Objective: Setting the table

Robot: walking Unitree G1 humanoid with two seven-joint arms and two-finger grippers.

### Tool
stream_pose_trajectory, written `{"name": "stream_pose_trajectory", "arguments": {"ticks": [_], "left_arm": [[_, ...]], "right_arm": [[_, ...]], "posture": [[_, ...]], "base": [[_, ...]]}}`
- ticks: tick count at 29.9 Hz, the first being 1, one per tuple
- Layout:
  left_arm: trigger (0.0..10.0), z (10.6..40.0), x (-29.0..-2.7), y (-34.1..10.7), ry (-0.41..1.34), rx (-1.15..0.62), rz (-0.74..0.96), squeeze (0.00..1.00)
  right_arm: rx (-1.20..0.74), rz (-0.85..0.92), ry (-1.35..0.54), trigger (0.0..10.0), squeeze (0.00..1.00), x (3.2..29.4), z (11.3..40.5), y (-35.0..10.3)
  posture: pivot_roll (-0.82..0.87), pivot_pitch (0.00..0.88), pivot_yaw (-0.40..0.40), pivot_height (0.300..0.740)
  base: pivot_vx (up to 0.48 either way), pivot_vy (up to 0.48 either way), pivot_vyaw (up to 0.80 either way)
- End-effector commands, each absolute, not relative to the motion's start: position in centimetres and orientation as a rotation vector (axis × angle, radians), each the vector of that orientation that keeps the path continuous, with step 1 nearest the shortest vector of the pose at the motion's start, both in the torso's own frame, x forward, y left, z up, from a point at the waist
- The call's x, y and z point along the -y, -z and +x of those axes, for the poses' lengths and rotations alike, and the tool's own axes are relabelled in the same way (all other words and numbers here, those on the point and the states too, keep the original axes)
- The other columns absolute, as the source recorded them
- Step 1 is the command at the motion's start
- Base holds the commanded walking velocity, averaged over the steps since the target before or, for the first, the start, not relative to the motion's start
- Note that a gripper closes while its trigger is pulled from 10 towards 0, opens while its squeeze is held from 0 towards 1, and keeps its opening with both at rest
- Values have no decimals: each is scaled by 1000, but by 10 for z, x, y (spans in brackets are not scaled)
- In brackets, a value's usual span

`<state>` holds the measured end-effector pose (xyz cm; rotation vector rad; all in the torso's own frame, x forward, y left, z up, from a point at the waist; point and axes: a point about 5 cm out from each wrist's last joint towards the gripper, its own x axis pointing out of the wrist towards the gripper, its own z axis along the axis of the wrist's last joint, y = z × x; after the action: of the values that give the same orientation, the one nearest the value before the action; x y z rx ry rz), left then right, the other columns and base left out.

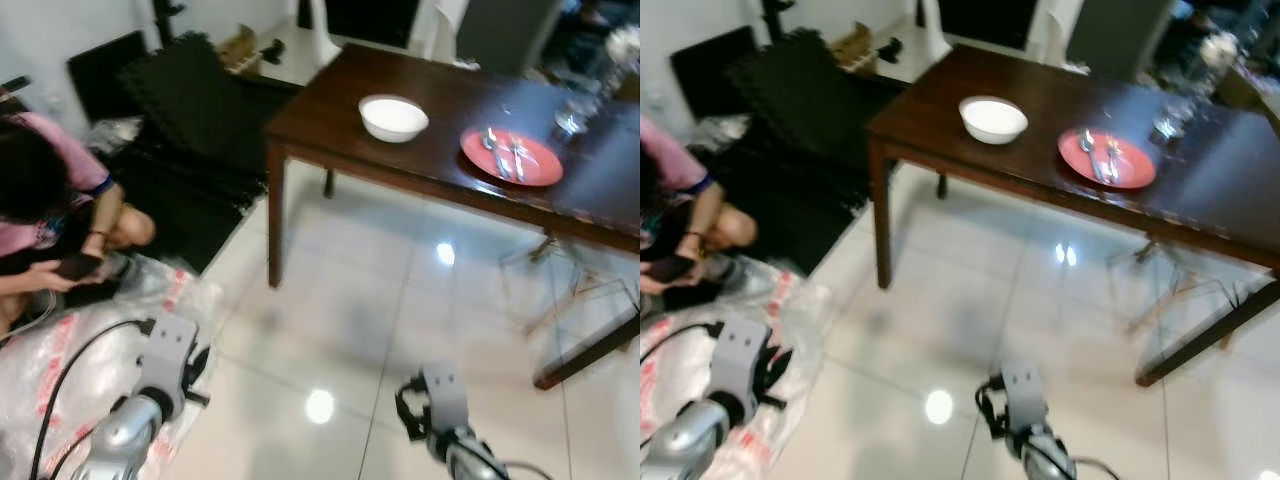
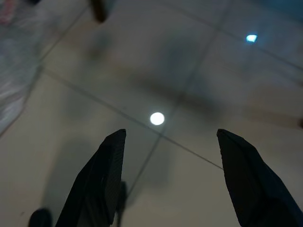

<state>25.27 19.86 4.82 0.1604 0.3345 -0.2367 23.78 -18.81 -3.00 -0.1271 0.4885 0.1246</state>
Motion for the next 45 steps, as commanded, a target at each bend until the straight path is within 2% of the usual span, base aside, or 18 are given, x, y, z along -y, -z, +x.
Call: {"name": "stream_pose_trajectory", "arguments": {"ticks": [1, 18, 28, 31, 36, 38, 39, 45], "left_arm": [[10000, 250, -199, -47, 240, -345, 155, 0], [10000, 254, -196, -54, 230, -316, 139, 0], [10000, 268, -182, -89, 222, -177, 101, 0], [10000, 277, -178, -107, 204, -112, 81, 0], [10000, 291, -166, -150, 209, 49, 64, 0], [10000, 292, -164, -155, 210, 72, 58, 0], [10000, 295, -159, -168, 207, 121, 26, 0], [10000, 301, -158, -181, 168, 178, 30, 0]], "right_arm": [[-503, -124, -119, 10000, 0, 189, 233, 33], [-487, -120, -122, 10000, 0, 188, 236, 31], [-373, -120, -135, 10000, 0, 181, 253, 10], [-289, -118, -145, 10000, 0, 177, 265, -8], [-31, -69, -146, 10000, 0, 165, 299, -71], [11, -57, -146, 10000, 0, 163, 303, -82], [122, -28, -157, 10000, 0, 155, 310, -112], [235, 5, -201, 10000, 0, 141, 312, -145]], "posture": [[19, 36, 34, 740], [18, 42, 35, 740], [13, 45, 38, 740], [13, 46, 39, 740], [10, 47, 41, 740], [10, 47, 41, 740], [10, 47, 41, 740], [5, 49, 42, 740]], "base": [[0, 0, -781], [0, 0, -781], [0, 0, -781], [0, 0, -781], [0, 0, -761], [0, 0, -353], [0, 0, 0], [0, 0, 0]]}}
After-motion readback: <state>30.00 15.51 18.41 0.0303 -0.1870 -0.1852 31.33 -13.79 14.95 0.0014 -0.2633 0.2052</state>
